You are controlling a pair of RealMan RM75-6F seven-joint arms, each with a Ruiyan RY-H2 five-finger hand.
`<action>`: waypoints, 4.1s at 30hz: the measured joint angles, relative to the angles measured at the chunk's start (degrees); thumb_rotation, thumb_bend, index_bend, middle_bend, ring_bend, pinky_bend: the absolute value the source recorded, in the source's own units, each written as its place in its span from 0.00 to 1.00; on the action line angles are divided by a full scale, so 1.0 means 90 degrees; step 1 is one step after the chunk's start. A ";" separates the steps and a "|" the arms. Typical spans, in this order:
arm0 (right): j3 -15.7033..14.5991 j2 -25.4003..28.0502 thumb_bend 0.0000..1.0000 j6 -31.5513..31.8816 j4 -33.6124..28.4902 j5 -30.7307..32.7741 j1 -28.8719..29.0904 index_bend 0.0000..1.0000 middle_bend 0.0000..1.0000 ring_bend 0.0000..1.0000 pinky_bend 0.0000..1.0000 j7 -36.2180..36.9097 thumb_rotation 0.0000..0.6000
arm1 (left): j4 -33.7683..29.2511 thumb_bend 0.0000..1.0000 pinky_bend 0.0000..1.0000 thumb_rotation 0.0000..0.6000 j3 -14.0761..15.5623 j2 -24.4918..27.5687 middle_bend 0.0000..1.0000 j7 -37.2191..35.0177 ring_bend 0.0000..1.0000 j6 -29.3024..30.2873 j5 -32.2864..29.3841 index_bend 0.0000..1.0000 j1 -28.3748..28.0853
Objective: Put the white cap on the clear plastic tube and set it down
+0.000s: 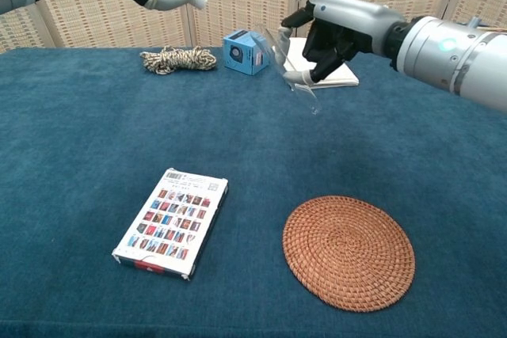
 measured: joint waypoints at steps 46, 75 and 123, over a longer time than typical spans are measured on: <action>0.0080 -0.0836 0.77 0.0288 0.0744 0.0138 0.0448 0.88 1.00 1.00 1.00 0.0374 1.00 | -0.0025 0.38 0.00 1.00 0.0149 -0.0237 0.05 0.0714 0.00 0.0027 -0.0056 0.55 -0.0217; 0.0113 -0.0980 0.78 0.0309 0.0786 0.0226 0.0528 0.90 1.00 1.00 1.00 0.0429 1.00 | 0.0043 0.38 0.00 1.00 0.0207 -0.0425 0.05 0.0974 0.00 -0.0031 -0.0186 0.55 -0.0323; -0.0114 -0.1231 0.63 -0.2161 0.2045 0.4247 0.2146 0.76 1.00 1.00 1.00 -0.3777 1.00 | 0.0038 0.31 0.00 1.00 0.0726 0.0397 0.00 0.0759 0.00 -0.0205 -0.0580 0.00 0.0335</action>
